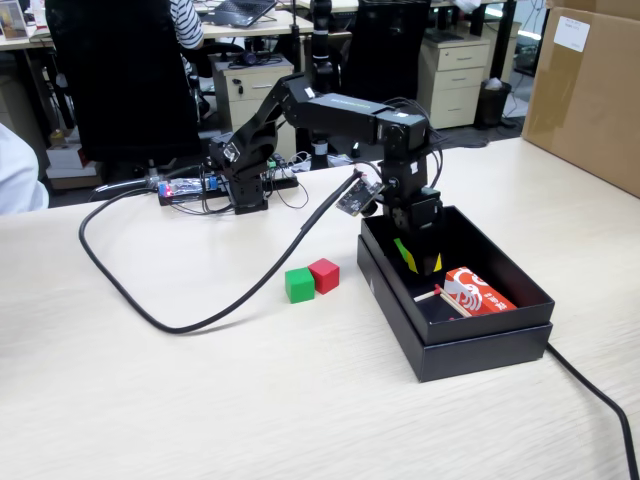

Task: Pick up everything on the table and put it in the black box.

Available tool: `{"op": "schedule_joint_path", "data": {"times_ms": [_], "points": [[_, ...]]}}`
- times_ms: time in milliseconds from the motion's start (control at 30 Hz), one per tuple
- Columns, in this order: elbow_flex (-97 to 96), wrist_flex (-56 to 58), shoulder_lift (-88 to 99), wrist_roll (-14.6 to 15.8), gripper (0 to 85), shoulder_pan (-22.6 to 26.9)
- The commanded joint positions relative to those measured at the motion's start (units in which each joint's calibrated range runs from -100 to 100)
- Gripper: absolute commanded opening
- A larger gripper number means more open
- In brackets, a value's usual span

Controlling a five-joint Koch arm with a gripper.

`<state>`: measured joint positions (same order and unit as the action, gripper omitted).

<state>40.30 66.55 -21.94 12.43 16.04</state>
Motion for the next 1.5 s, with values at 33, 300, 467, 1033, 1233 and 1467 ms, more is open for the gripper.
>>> {"op": "schedule_joint_path", "data": {"times_ms": [33,300,467,1033,1233,1467], "points": [[1.49,0.02,-0.03,-0.15,6.8,0.34],[-2.5,0.02,1.92,-0.24,31.0,0.83],[-5.31,-0.07,11.79,-0.34,39.9,0.29],[-29.06,0.27,53.67,-11.23,44.1,-8.21],[-35.31,-0.16,48.05,-11.87,45.6,-9.77],[-36.67,-0.24,38.29,-11.87,46.5,-10.4]]}}
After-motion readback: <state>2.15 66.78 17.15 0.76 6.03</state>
